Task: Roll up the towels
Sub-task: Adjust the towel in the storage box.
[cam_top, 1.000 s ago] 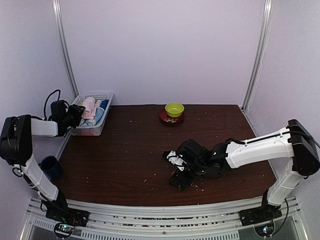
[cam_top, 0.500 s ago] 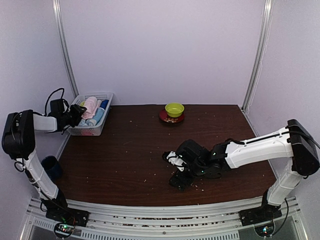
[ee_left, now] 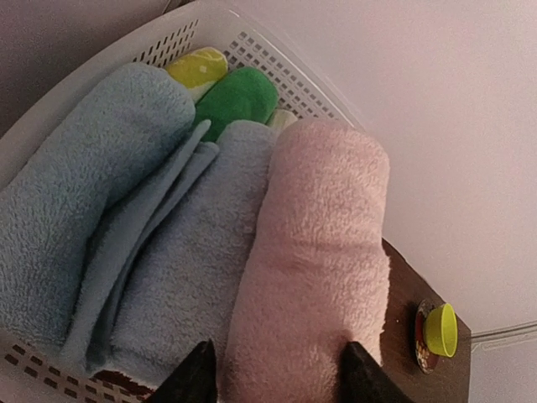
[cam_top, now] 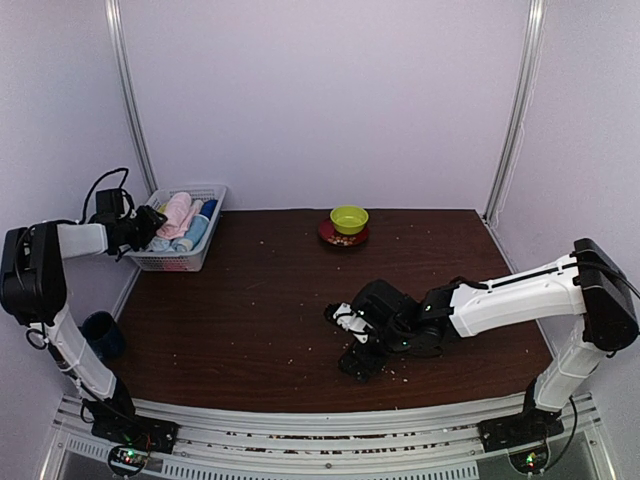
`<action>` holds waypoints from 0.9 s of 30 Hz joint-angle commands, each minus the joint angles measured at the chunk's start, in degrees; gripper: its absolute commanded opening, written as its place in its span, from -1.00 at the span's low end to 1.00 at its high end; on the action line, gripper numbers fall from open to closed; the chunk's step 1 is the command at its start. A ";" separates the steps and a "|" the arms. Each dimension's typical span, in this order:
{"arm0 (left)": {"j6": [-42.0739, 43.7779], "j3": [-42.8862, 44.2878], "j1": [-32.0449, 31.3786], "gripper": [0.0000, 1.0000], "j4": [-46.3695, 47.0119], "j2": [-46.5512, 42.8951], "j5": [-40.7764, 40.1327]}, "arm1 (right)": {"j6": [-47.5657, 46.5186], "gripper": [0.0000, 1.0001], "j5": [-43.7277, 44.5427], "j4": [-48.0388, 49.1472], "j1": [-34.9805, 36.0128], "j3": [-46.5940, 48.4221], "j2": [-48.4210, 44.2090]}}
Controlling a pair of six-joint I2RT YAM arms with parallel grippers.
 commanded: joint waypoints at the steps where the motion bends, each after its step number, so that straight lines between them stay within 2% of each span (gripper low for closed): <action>1: 4.15 1.58 1.42 0.00 -3.83 -1.28 -1.76 | -0.20 1.00 -0.25 -0.73 0.28 0.46 0.55; 4: 5.01 1.72 1.46 0.04 -3.79 -0.81 -0.80 | -0.18 1.00 -0.29 -0.72 0.28 0.46 0.77; 8: 5.29 1.46 1.43 0.27 -2.36 -0.72 0.80 | -0.19 1.00 -0.21 -0.85 0.28 0.59 1.12; 13: 6.35 2.39 1.36 0.59 -2.73 -0.90 1.88 | -0.27 1.00 -0.12 -1.00 0.29 0.74 1.53; 16: 6.87 2.56 1.31 0.94 -3.44 -2.13 1.46 | -0.36 1.00 0.60 -1.07 0.32 0.72 1.54; 22: 10.01 4.27 0.40 0.96 -7.81 -6.02 -1.16 | -0.45 1.00 4.33 -1.33 -0.01 0.56 1.22; 27: 15.99 5.57 -3.63 0.96 -14.28 -10.17 -6.90 | 0.58 1.00 9.97 -0.83 -2.17 -0.03 -0.09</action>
